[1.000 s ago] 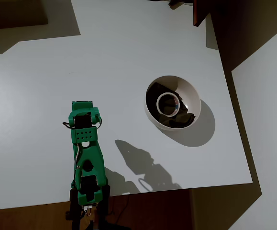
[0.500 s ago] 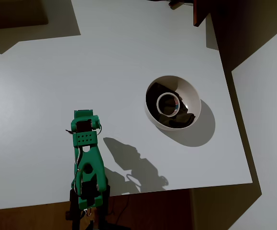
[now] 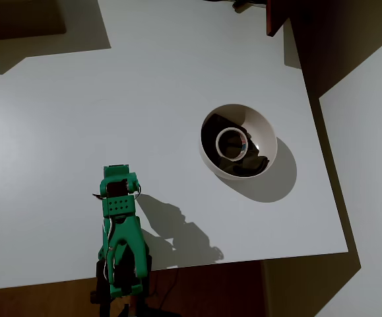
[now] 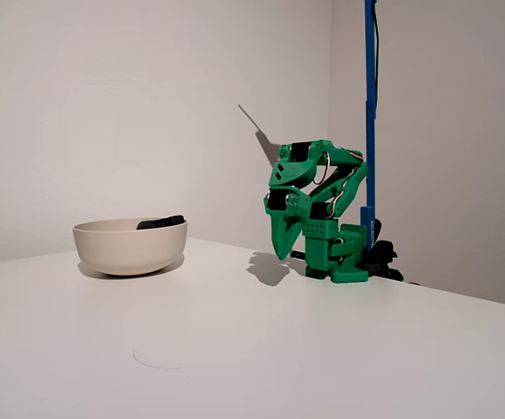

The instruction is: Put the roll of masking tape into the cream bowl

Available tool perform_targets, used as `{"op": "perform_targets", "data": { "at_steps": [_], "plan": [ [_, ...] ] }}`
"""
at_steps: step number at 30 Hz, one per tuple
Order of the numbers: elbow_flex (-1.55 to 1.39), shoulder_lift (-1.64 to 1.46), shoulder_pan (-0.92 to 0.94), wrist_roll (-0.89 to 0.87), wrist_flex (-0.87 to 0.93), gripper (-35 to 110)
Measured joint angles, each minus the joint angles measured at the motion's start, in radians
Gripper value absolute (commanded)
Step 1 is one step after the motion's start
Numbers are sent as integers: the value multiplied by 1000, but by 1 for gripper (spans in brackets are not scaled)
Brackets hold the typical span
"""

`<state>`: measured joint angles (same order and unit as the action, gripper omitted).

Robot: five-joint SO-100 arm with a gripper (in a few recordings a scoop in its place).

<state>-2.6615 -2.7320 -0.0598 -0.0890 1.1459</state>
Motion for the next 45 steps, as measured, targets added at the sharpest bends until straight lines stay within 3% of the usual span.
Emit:
{"op": "perform_targets", "data": {
  "at_steps": [20,32,37,45],
  "plan": [
    [-252,-626,78,52,218,-8],
    [-252,-650,64,67,227,-8],
    [-252,-650,78,86,227,0],
    [-252,-650,75,86,227,-5]
  ]
}}
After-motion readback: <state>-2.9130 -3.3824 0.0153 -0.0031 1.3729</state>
